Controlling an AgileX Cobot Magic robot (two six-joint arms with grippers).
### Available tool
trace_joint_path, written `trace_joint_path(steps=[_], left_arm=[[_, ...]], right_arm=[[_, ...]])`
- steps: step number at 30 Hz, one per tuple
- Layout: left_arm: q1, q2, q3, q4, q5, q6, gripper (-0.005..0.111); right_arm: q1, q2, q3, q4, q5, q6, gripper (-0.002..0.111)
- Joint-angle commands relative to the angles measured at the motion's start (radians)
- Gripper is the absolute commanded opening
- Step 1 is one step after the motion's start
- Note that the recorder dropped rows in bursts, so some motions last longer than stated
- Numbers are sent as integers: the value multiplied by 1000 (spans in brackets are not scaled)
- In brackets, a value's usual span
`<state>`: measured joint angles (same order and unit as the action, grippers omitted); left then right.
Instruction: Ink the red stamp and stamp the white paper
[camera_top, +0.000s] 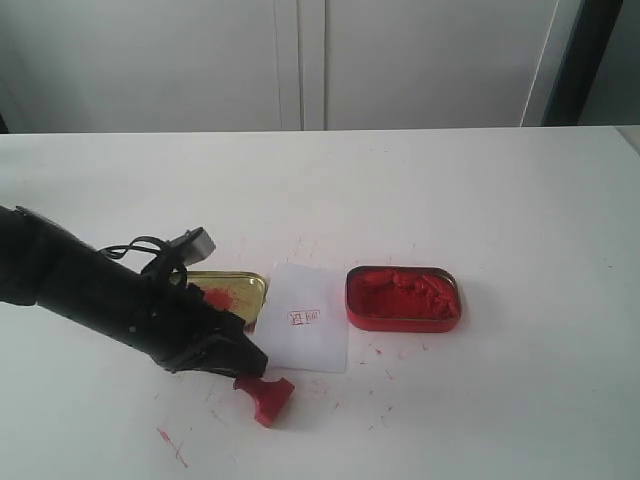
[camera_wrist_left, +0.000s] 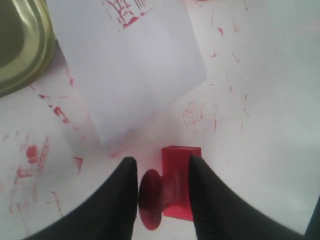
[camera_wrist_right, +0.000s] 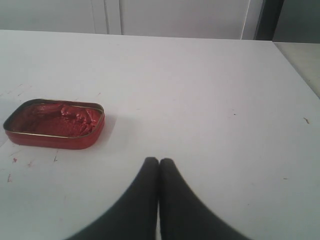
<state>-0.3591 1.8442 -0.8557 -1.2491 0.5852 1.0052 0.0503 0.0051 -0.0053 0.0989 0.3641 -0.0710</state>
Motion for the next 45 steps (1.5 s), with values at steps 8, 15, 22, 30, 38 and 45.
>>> trace_joint_path(steps=[8, 15, 22, 30, 38, 45], left_arm=[[-3, -110, 6, 180, -96, -149, 40], [-3, -174, 6, 433, -149, -362, 40], [-3, -250, 6, 644, -155, -535, 17], [-3, -344, 6, 941, -153, -782, 0], [28, -381, 6, 1218, -97, -1077, 0], [173, -402, 6, 1220, -36, -1134, 0]], right_arm=[[1, -5, 5, 1, -14, -3, 0], [1, -5, 5, 1, -14, -3, 0], [1, -5, 5, 1, -14, -3, 0], [1, -5, 5, 1, -14, -3, 0], [1, -5, 5, 1, -14, -3, 0], [1, -5, 5, 1, -14, -3, 0]])
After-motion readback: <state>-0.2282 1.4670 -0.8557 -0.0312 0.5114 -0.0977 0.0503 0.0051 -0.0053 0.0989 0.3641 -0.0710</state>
